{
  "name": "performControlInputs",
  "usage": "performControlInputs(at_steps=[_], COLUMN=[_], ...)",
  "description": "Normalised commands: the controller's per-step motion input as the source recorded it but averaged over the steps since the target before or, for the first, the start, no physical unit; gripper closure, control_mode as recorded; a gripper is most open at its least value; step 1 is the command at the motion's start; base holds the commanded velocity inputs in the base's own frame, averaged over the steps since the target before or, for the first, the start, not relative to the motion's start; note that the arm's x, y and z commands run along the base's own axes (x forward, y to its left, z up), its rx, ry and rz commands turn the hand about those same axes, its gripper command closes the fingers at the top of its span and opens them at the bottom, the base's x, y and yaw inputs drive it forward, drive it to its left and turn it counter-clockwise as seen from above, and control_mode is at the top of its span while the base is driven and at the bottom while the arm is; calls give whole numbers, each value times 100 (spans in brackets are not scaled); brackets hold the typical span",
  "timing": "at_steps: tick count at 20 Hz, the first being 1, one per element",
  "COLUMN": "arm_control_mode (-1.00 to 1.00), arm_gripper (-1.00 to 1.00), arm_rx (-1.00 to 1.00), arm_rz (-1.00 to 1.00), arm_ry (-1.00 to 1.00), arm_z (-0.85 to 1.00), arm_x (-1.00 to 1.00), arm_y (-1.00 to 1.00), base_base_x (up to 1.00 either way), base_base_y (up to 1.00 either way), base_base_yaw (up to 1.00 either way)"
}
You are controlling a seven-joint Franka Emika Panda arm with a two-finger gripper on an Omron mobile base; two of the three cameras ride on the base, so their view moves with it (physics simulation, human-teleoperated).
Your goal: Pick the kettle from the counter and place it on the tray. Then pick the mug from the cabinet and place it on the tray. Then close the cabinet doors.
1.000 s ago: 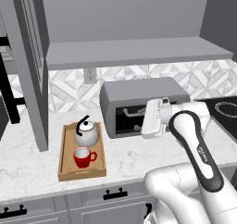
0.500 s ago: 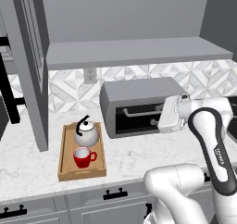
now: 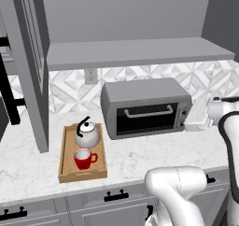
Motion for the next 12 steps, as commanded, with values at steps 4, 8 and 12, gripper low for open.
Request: performControlInputs(at_steps=[4, 8, 12], arm_control_mode=[-100, -100, -100], arm_gripper=[-100, -100, -100], arm_rx=[20, 28, 24], arm_rz=[-5, -1, 0], arm_ry=[-28, -35, -24], arm_z=[-11, -2, 1], arm_x=[-28, -27, -10], arm_y=[-59, -74, -83], base_base_x=[0, 0, 0], base_base_y=[0, 0, 0], base_base_yaw=[0, 0, 0])
